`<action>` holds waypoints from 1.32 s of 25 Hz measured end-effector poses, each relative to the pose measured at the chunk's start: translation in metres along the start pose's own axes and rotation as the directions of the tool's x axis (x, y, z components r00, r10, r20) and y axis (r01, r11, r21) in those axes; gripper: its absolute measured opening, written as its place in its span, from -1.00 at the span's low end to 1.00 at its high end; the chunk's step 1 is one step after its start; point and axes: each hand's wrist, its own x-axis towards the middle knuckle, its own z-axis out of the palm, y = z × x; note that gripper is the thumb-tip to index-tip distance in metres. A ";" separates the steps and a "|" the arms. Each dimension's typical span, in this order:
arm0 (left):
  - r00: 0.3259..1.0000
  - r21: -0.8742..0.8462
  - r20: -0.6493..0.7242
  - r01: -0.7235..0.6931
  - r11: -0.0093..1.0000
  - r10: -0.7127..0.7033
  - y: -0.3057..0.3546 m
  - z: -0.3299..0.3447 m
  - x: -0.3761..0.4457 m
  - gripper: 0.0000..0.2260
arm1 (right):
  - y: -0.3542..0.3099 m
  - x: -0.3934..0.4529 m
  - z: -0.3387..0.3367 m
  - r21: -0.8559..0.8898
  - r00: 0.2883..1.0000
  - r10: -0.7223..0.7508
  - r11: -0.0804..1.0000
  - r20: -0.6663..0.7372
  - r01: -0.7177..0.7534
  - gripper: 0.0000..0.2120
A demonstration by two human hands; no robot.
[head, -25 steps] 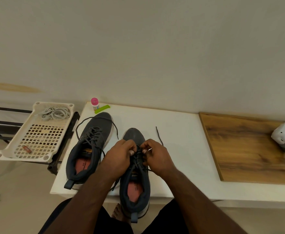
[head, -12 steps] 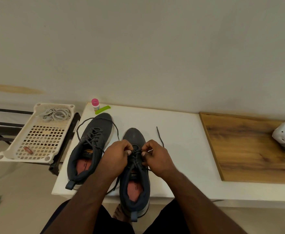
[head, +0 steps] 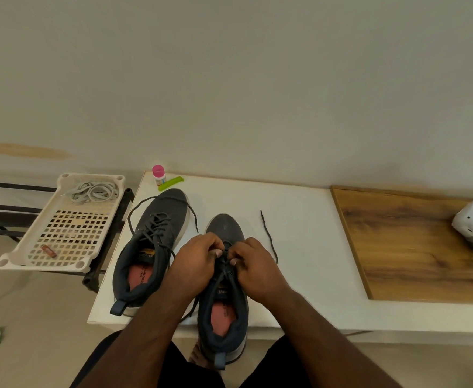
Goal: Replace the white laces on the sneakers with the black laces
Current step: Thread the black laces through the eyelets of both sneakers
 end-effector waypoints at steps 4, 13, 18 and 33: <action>1.000 0.001 0.016 0.026 1.000 -0.026 -0.001 -0.002 0.000 -0.86 | 0.006 -0.005 -0.001 0.074 0.998 0.040 0.997 -0.038 -0.037 -0.86; 0.993 -0.100 0.078 0.096 0.990 -0.089 0.003 -0.018 -0.010 -0.85 | 0.009 -0.008 -0.001 0.169 0.992 0.100 0.982 -0.081 -0.085 -0.88; 0.969 -0.100 0.241 0.073 0.992 -0.047 0.002 -0.034 -0.016 -0.85 | 0.011 -0.009 -0.001 0.238 0.985 0.154 0.962 -0.080 -0.131 -0.88; 0.972 -0.056 0.235 0.032 0.998 -0.018 0.002 -0.033 -0.022 -0.87 | 0.017 -0.015 -0.007 0.311 0.990 0.140 0.941 0.001 -0.133 -0.86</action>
